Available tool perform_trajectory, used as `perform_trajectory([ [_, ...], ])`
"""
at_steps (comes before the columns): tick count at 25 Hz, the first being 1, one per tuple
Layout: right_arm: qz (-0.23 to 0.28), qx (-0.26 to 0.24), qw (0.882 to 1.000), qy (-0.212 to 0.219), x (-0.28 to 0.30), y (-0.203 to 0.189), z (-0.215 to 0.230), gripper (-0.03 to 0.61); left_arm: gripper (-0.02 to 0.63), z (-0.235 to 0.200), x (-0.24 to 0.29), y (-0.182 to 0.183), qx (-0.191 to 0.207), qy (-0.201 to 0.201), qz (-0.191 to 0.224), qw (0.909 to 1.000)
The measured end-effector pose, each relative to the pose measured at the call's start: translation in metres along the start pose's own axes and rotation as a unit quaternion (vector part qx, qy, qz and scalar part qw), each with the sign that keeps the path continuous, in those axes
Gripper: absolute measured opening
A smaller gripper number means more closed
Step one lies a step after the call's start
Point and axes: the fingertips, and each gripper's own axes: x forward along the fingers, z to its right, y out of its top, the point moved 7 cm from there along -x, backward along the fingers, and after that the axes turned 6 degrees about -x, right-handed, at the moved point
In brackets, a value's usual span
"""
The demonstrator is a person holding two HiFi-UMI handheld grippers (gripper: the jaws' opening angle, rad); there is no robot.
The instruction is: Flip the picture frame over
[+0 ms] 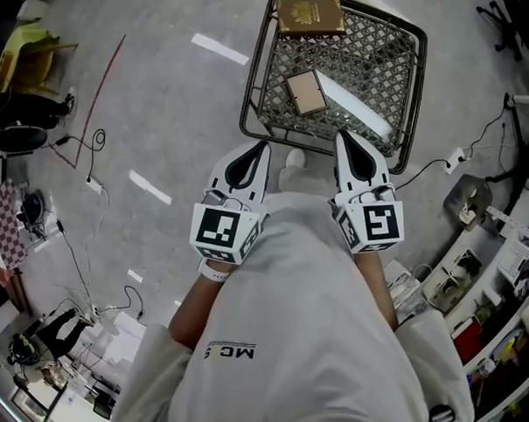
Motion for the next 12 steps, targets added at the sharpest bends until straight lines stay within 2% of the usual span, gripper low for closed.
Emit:
perform_trajectory([
  [6, -0.009, -0.004, 1.0, 0.007, 0.025, 0.001, 0.018, 0.016, 0.025, -0.01, 0.02, 0.015, -0.012, 0.012, 0.008, 0.9998],
  [12, -0.019, -0.01, 1.0, -0.003, 0.039, -0.001, 0.013, 0.017, 0.025, -0.024, 0.029, 0.029, -0.002, -0.006, 0.013, 0.9999],
])
